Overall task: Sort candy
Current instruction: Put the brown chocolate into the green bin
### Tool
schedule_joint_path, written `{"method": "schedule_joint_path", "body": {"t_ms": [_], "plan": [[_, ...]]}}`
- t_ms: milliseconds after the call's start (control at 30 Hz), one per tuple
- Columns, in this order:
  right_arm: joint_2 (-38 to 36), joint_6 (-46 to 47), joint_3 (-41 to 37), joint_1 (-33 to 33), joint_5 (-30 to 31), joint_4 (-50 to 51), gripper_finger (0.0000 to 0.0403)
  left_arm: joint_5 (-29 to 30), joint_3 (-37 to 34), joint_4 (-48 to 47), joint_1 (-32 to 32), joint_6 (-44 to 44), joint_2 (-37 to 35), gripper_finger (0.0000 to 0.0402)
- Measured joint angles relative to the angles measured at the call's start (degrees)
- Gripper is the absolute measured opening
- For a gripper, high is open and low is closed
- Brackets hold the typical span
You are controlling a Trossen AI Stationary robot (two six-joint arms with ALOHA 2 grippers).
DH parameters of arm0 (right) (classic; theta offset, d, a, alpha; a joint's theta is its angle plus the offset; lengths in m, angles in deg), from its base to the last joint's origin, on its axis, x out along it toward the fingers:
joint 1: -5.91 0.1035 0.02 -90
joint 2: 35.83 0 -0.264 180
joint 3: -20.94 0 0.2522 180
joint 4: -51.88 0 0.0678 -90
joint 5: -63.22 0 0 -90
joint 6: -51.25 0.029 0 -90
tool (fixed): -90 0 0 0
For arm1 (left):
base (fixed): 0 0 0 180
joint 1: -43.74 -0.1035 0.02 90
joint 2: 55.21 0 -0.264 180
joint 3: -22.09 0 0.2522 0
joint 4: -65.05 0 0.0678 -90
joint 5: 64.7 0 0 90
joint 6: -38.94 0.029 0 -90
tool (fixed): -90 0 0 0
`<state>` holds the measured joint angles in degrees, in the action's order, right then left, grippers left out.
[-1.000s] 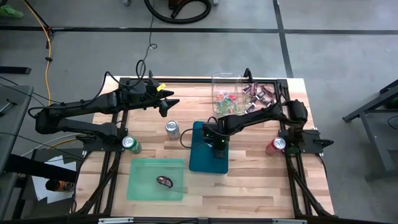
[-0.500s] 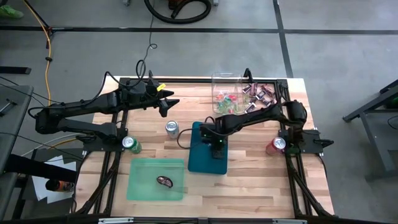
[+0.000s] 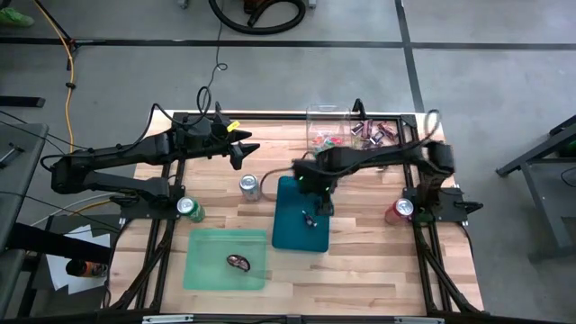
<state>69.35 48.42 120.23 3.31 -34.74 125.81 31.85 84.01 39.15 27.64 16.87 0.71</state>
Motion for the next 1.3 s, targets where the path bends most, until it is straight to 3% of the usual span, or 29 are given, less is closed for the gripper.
{"method": "schedule_joint_path", "body": {"t_ms": [133,267,367,467,600,800,1133,1300], "plan": [[-9.3,3.8,-4.4,-3.2,6.1,-1.2,0.0262,-0.8,0.0,0.0,0.0,1.8,0.0,0.0266],[-19.6,11.6,-9.7,-6.3,9.8,-6.3,0.0262,-1.1,1.9,-1.6,-1.5,-1.8,0.7,0.0266],[-25.6,17.0,-13.7,-7.7,11.2,-11.3,0.0262,0.0,8.3,-7.5,-5.4,-4.3,3.5,0.0266],[-29.4,20.6,-17.2,-8.7,11.4,-15.8,0.0262,3.1,17.4,-19.8,-11.6,-1.9,8.7,0.0266],[-30.7,22.4,-19.0,-9.3,11.2,-16.3,0.0262,8.2,25.3,-32.5,-21.9,1.3,16.5,0.0266],[-29.5,23.8,-19.0,-9.4,11.1,-15.9,0.0262,6.5,25.6,-38.7,-33.2,-8.1,25.4,0.0266],[-28.9,25.8,-19.0,-9.4,10.9,-15.3,0.0262,18.3,25.6,-43.3,-33.3,-18.2,36.4,0.0266],[-28.9,26.6,-19.0,-9.4,10.8,-14.4,0.0262,19.7,24.8,-41.7,-33.6,-22.0,37.4,0.0266]]}}
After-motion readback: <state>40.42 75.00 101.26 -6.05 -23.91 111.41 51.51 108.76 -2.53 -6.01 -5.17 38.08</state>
